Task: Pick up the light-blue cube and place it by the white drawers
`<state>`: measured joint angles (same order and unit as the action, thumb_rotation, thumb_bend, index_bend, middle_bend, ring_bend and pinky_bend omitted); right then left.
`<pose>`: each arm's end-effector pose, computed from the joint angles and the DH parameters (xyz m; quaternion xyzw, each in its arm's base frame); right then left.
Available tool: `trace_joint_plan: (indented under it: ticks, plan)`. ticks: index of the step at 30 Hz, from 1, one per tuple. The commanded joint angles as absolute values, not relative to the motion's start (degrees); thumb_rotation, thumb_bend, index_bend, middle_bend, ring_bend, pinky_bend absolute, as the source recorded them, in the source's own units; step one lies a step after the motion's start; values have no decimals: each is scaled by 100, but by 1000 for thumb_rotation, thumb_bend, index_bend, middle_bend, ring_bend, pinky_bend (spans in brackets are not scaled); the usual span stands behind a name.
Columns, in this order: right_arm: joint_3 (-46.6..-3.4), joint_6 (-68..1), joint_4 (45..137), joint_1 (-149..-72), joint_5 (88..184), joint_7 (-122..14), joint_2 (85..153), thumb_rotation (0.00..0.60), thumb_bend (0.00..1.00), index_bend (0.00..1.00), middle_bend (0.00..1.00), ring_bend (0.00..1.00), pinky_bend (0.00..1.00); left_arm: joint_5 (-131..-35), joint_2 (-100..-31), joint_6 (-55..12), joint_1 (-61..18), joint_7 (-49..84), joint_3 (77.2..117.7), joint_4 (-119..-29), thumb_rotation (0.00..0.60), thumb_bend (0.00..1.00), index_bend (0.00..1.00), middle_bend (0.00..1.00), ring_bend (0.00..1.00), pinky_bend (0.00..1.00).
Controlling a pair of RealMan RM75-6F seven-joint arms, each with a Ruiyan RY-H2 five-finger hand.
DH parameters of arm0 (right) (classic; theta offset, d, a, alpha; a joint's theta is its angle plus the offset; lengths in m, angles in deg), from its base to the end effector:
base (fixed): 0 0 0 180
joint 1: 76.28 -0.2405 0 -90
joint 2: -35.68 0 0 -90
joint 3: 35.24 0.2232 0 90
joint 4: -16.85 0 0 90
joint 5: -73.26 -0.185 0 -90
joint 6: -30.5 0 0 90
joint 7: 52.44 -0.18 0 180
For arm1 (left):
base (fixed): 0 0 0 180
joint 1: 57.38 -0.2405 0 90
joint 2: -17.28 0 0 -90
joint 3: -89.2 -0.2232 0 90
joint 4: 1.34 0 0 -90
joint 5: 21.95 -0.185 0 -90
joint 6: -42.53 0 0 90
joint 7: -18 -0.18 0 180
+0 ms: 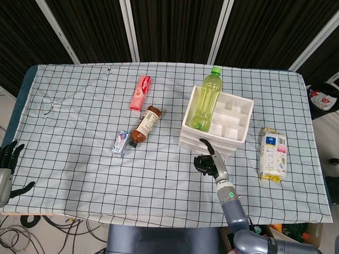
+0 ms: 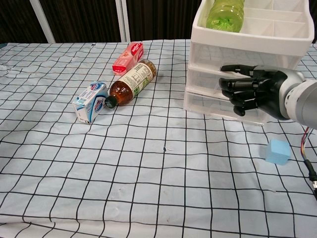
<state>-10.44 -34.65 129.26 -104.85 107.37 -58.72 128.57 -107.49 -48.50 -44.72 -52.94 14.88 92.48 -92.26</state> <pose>-0.1098 -0.2942 0.0011 0.2813 -0.7960 0.4838 0.2305 -0.2731 0.2118 0.1694 -0.5902 -0.3637 -0.3845 0.6095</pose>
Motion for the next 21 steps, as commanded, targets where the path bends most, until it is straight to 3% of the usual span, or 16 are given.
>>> trace_joint_plan:
  ticks: [1,21]
  plan:
    - [-1039,-3452,12934,-10499,10724,-5864,12841,600,497,101,779,832,791,-10747,-4848,-4474,-5296,1491,9248,-9229,600,1,0,0,0,0]
    - [-1024,-3433,12944,-10572,10618,-5866,12864,600,496,101,779,832,791,-10747,-4832,-4525,-5331,1503,9248,-9224,600,1,0,0,0,0]
